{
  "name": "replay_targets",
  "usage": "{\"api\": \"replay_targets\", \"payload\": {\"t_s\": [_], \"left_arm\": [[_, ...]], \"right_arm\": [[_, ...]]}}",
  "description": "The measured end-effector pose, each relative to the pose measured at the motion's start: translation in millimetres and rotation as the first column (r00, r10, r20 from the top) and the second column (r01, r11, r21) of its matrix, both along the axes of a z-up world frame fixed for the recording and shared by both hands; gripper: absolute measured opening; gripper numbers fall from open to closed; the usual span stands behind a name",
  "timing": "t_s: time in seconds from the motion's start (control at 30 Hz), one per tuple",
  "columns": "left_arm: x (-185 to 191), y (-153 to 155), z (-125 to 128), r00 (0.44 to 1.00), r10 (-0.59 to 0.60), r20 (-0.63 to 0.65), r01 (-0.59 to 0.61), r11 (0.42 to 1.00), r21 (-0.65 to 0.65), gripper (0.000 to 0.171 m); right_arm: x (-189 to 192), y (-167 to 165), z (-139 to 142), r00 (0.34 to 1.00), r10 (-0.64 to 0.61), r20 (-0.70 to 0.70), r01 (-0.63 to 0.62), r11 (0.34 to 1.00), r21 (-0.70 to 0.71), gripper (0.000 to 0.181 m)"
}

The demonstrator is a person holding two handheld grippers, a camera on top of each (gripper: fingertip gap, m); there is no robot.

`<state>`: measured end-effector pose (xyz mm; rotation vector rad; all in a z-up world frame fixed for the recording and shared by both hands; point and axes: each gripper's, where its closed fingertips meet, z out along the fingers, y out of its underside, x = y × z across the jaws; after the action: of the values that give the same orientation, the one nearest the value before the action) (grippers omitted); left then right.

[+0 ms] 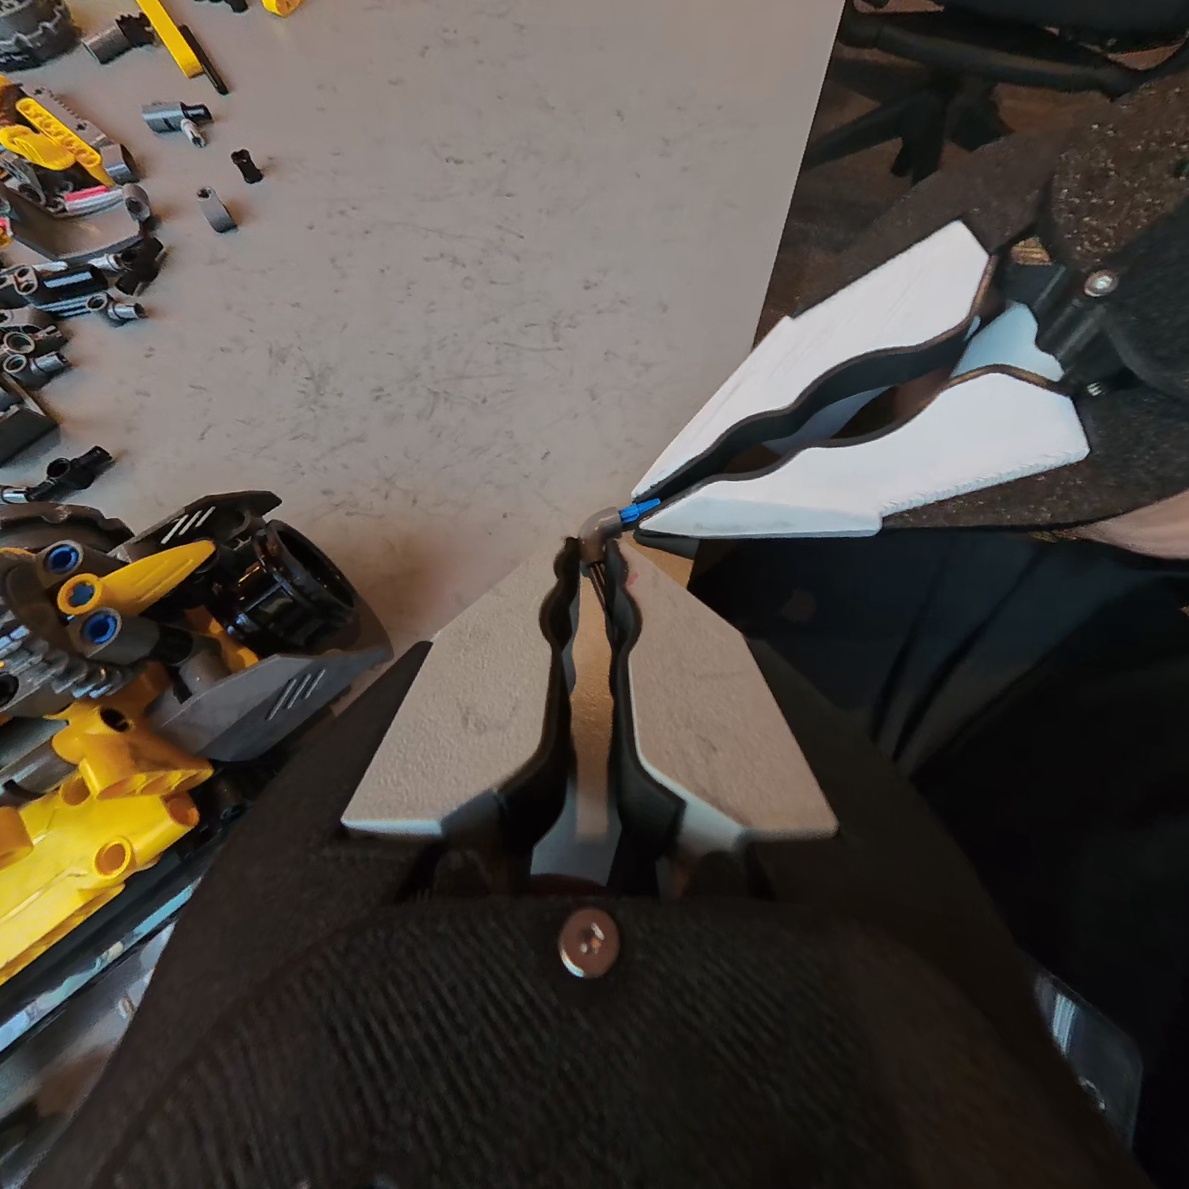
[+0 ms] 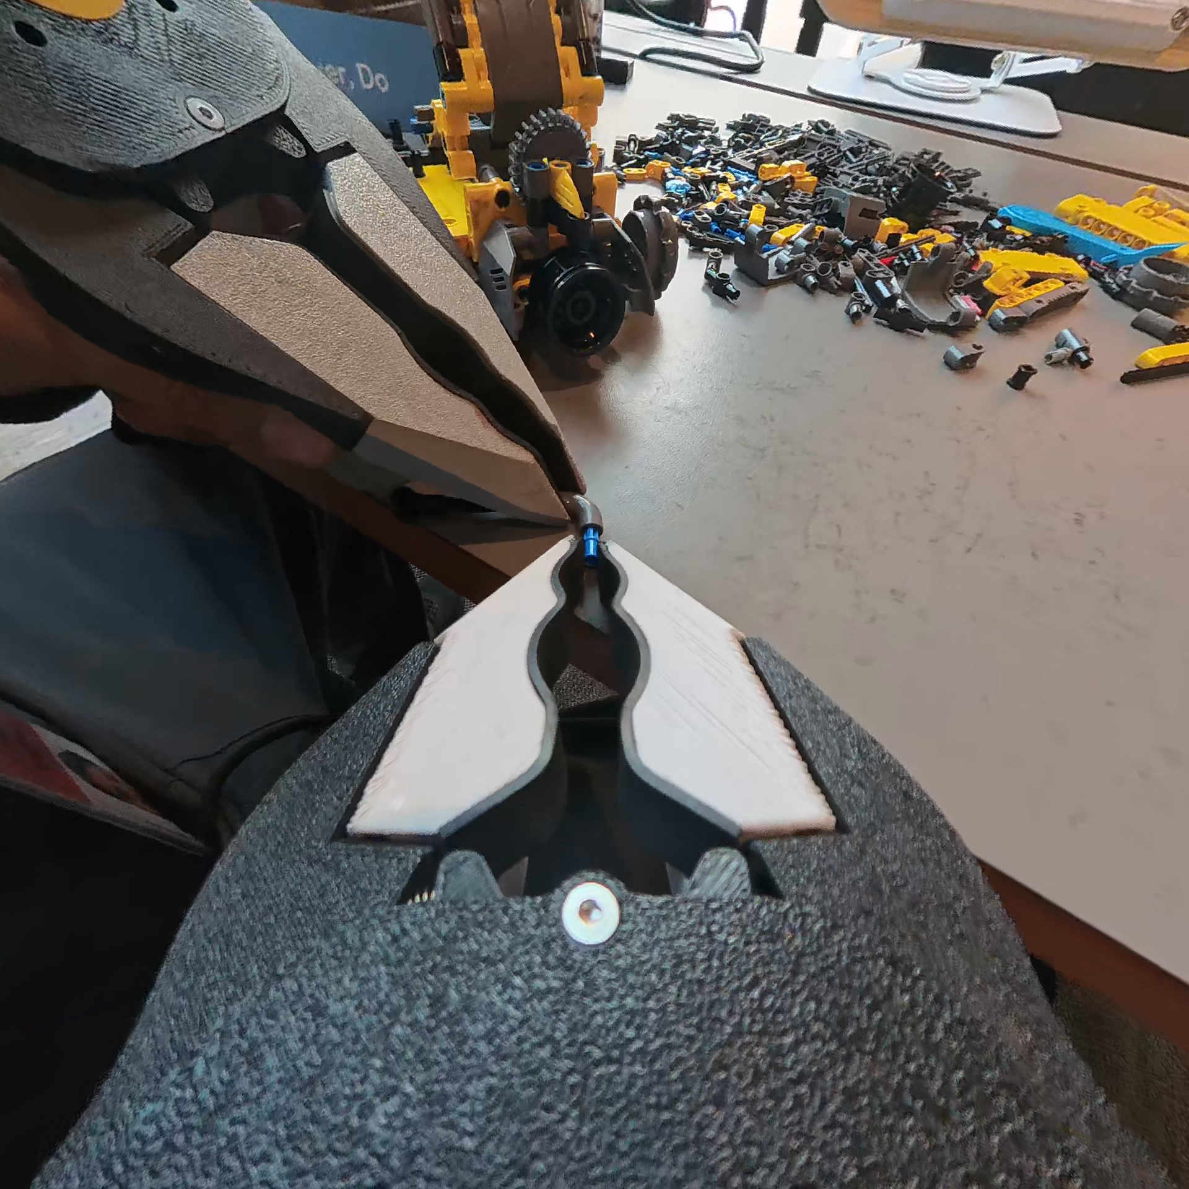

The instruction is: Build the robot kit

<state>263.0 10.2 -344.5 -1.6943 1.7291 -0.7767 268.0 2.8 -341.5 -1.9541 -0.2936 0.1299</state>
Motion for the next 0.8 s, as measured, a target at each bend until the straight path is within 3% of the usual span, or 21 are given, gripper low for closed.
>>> {"api": "replay_targets", "payload": {"t_s": [0.8], "left_arm": [[0.8,-2.2,-0.2,0.996,-0.076,-0.039,0.078,0.997,0.029,0.006]], "right_arm": [[0.1,-0.1,-0.6,0.979,0.202,0.023,-0.201,0.978,-0.065,0.001]]}}
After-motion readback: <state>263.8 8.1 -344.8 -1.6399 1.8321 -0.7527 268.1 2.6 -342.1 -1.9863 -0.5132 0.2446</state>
